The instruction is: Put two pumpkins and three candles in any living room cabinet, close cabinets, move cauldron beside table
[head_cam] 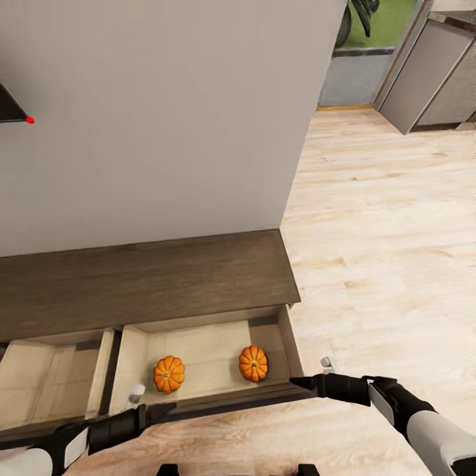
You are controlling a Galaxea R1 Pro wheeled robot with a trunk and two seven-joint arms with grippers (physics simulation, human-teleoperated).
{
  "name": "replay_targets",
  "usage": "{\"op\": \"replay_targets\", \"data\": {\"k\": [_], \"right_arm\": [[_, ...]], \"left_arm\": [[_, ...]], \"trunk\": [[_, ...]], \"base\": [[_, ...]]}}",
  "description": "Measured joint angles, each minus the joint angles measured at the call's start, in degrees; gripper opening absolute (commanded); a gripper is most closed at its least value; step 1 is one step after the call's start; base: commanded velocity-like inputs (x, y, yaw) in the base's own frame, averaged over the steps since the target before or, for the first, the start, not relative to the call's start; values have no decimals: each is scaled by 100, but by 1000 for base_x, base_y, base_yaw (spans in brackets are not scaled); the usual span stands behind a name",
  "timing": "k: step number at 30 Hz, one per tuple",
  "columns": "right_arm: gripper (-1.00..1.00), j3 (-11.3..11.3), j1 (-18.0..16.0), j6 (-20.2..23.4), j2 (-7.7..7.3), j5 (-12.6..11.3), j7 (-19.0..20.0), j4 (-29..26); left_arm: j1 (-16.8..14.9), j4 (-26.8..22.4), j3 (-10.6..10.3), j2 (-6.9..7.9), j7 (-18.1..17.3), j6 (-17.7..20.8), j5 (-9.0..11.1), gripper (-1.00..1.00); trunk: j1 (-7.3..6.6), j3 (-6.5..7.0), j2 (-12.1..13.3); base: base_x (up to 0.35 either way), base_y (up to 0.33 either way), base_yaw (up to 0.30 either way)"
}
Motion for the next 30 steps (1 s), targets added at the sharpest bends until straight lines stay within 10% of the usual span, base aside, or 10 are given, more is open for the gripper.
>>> {"op": "replay_targets", "data": {"k": [10, 18, 30], "right_arm": [[100, 158, 6, -17, 1, 28, -38, 368], [100, 168, 65, -77, 44, 847, -144, 657], [100, 165, 277, -546, 62, 932, -1128, 697]], "left_arm": [[265, 34, -3, -128, 17, -7, -7, 100], [424, 37, -12, -146, 69, -50, -15, 100], [444, 44, -13, -508, 1532, -55, -16, 100]], "trunk": [[0, 92, 0], [0, 165, 0], [0, 276, 0]], "base": [[0, 0, -6], [-8, 1, 0], [-204, 113, 0]]}}
